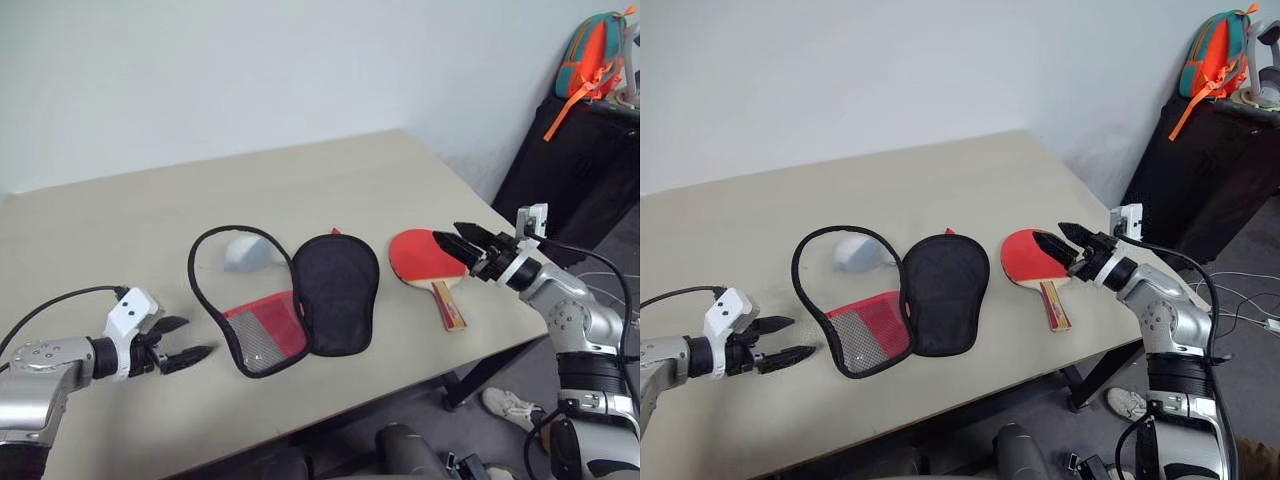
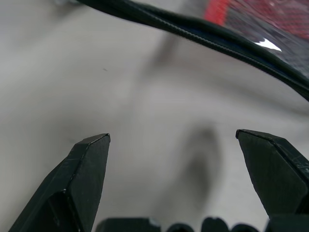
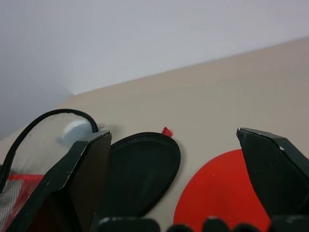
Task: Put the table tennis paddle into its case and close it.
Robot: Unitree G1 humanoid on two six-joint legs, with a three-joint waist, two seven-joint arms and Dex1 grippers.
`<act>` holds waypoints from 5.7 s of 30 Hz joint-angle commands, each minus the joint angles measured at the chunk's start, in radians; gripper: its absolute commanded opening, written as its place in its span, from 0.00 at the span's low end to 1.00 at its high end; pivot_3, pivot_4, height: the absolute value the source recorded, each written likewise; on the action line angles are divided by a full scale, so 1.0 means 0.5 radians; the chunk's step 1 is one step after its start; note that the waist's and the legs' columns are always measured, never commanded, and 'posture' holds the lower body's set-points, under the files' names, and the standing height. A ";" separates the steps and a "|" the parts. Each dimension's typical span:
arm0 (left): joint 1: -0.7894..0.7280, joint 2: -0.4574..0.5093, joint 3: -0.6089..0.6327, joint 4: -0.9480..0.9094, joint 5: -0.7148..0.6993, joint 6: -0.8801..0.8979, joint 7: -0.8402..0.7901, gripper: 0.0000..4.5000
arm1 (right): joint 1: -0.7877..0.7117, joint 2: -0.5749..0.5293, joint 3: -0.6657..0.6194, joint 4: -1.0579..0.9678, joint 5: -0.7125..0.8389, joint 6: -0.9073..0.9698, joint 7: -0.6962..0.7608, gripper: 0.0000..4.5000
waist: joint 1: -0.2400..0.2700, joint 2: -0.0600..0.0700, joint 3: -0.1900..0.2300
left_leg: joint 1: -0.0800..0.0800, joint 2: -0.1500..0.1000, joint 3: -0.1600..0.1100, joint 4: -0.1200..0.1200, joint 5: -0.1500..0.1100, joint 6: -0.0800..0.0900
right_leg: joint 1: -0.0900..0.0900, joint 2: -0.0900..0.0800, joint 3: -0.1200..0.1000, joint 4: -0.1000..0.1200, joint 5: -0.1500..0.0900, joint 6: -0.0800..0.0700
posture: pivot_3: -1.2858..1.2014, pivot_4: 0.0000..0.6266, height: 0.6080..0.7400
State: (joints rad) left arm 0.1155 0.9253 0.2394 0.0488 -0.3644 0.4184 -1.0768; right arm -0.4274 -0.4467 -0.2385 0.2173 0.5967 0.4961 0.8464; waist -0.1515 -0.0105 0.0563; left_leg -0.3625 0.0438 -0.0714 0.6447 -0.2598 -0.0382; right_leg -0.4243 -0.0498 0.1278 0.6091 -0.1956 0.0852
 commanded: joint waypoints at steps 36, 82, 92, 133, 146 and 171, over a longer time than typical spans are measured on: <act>0.203 -0.045 -0.062 -0.456 0.012 0.190 0.102 0.99 | 0.225 -0.149 0.166 -0.446 -0.020 1.025 -0.719 1.00 | 0.001 -0.005 0.001 | 0.000 0.000 0.002 0.001 0.000 0.000 | -0.001 -0.001 0.001 -0.002 0.000 0.000 | 0.52 0.00 1.00; -0.058 -0.192 -0.286 0.268 0.159 -0.310 0.059 1.00 | -0.712 0.868 -0.701 -0.716 0.106 2.114 -1.477 0.27 | 0.000 0.049 -0.009 | 0.005 -0.001 -0.003 -0.001 0.004 0.006 | 0.002 0.002 0.001 0.006 0.000 0.000 | 0.52 0.00 1.00; -0.170 -0.236 -0.387 0.476 0.226 -0.440 0.021 1.00 | -0.719 1.366 -0.578 -0.651 -0.002 2.085 -1.741 0.27 | 0.005 0.059 -0.010 | 0.003 -0.002 -0.008 0.000 0.004 0.007 | 0.007 0.001 -0.002 0.003 0.000 0.000 | 0.52 0.00 1.00; -0.277 -0.206 -0.383 -0.256 0.177 0.272 0.085 1.00 | -0.594 1.509 -0.311 -0.411 0.061 2.084 -1.824 0.27 | 0.000 0.057 -0.008 | -0.018 -0.008 -0.032 -0.003 0.008 0.013 | -0.001 0.001 -0.011 -0.002 0.000 0.000 | 0.52 0.00 1.00; -0.314 -0.210 -0.414 -0.210 0.200 0.252 0.058 1.00 | -0.430 1.591 -0.300 -0.607 0.175 2.237 -1.948 0.27 | -0.001 0.056 -0.008 | -0.026 -0.009 -0.034 -0.003 0.008 0.013 | -0.007 0.001 -0.012 -0.003 0.001 0.003 | 0.52 0.00 1.00; -0.196 -0.209 -0.387 -0.095 0.210 0.083 0.051 1.00 | -0.450 1.612 -0.287 -0.489 0.165 2.215 -1.969 0.87 | -0.003 0.056 -0.008 | -0.024 -0.009 -0.034 -0.003 0.008 0.013 | -0.006 0.001 -0.012 -0.002 0.001 0.002 | 0.52 0.00 1.00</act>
State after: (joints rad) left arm 0.0033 0.8179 0.0552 -0.0155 -0.2576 0.4538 -1.0461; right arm -0.6415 0.1457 -0.3868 -0.0080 0.6609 1.6060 -0.1476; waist -0.1531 0.0174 0.0524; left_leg -0.3744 0.0395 -0.0881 0.6432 -0.2556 -0.0316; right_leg -0.4274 -0.0492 0.1216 0.6083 -0.1954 0.0857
